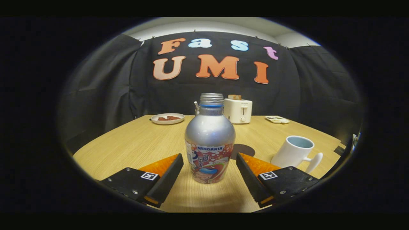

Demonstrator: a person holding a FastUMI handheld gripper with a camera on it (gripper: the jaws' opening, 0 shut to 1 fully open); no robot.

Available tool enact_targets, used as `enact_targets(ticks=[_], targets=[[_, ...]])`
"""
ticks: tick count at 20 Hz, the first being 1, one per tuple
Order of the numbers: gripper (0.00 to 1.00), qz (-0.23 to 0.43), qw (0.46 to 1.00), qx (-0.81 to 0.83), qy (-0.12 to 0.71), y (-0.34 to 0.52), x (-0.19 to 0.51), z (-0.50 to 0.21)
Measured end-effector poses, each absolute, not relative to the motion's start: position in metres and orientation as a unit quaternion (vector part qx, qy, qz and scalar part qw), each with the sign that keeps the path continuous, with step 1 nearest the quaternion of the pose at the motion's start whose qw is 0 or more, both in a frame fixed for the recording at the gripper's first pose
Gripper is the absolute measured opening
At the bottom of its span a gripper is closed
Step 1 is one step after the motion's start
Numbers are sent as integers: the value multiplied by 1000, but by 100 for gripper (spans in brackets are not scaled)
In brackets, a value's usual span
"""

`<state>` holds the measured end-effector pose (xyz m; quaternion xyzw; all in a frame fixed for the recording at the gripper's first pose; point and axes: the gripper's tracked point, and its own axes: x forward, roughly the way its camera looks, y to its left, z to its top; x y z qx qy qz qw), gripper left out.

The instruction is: Take the bottle from table, then pour the juice into the cup, finally place the bottle on the coaster

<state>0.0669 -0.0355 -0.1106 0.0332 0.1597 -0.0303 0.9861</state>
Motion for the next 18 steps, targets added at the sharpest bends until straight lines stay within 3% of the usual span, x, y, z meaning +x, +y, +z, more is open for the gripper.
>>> enact_targets(ticks=[6,8,9,18], targets=[[98,-29,985,37,167,-36,69,-114],[79,-28,984,41,169,-36,74,-116],[77,-31,984,47,171,-37,69,-115],[76,-42,972,170,156,-37,55,-89]])
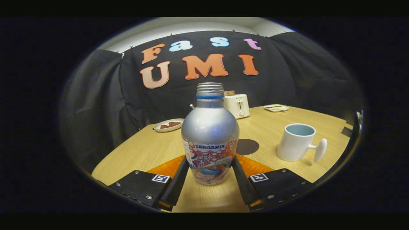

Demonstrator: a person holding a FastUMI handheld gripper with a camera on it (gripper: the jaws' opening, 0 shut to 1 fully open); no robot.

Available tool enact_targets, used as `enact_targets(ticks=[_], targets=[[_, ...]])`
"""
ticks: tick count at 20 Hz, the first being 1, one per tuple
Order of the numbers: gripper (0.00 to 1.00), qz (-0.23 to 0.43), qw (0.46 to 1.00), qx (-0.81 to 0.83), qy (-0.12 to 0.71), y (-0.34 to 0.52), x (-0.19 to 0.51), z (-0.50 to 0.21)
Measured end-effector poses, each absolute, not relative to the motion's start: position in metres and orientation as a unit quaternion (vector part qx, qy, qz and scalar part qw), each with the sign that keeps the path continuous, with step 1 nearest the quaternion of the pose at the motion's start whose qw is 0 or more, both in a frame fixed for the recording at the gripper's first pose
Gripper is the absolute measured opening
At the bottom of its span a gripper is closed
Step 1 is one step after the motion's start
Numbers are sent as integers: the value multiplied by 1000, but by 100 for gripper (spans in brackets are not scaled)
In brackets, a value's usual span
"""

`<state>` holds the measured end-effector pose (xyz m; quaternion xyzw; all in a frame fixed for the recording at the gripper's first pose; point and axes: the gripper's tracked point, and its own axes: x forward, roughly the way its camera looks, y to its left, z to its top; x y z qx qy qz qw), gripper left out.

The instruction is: Take the bottle from table, then pour the juice into the cup, finally place the bottle on the coaster

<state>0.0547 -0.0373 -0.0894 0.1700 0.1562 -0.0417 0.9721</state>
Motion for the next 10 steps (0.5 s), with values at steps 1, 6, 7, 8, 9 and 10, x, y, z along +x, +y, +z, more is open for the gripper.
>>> enact_targets(ticks=[1,6,7,8,9,10], targets=[[76,-45,968,195,153,-38,54,-85],[76,-62,944,283,157,-43,58,-76],[76,-67,938,303,155,-45,58,-74],[76,-70,931,324,153,-47,58,-72],[76,-74,924,345,150,-49,60,-70],[76,-78,915,366,148,-52,60,-69]])
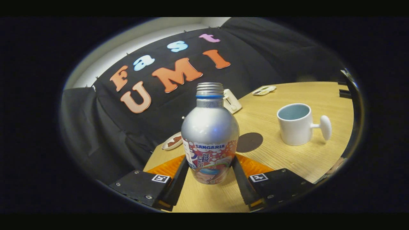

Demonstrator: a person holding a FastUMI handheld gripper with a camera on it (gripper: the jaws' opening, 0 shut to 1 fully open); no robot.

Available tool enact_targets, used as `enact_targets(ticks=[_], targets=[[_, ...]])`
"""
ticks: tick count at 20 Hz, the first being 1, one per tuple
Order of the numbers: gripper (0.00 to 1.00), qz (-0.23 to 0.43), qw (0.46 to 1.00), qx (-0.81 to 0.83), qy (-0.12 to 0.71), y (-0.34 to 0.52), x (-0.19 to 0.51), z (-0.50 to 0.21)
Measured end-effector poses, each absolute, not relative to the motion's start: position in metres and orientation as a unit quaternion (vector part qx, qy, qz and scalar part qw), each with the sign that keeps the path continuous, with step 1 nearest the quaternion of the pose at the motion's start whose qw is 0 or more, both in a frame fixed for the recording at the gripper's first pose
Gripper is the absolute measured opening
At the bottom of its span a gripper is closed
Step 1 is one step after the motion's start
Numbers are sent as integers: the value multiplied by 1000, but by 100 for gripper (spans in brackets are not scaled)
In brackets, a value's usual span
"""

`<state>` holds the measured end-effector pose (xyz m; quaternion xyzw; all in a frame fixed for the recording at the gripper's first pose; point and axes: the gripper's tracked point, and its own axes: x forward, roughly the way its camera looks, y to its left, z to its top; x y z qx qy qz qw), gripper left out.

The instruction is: Take the bottle from table, then pour the juice into the cup, finally place the bottle on the coaster

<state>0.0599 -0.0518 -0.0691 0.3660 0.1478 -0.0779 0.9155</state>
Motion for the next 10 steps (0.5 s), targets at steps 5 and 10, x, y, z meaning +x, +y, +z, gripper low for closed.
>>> enact_targets(ticks=[5,10], targets=[[75,-96,876,456,128,-66,64,-56],[76,-113,840,518,119,-87,83,-57]])
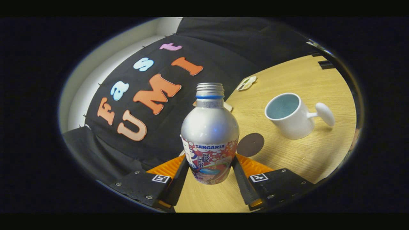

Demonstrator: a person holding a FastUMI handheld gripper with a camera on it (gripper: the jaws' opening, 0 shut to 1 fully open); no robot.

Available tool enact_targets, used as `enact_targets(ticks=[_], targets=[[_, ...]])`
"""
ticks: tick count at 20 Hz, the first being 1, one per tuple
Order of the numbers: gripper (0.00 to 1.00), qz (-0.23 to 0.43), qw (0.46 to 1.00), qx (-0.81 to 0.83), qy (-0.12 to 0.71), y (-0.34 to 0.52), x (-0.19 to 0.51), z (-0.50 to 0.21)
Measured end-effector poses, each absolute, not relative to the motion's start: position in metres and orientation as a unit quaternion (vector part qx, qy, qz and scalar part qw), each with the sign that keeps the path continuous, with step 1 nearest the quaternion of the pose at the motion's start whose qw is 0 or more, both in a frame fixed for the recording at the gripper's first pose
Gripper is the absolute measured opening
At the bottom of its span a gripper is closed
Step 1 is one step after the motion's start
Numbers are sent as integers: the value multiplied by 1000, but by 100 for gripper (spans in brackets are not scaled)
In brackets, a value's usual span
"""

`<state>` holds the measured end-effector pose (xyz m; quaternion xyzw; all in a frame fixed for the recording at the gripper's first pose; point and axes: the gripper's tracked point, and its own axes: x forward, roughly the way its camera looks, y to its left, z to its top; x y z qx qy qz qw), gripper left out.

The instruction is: Take the bottle from table, then pour the juice into the cup, finally place the bottle on the coaster

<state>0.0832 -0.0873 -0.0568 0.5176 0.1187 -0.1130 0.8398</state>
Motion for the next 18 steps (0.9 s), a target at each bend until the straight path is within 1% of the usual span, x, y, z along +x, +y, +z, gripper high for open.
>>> enact_targets(ticks=[5,15,18], targets=[[75,-118,783,602,103,-94,88,-55],[75,-124,731,663,99,-102,91,-51],[75,-128,707,690,89,-106,89,-46]])
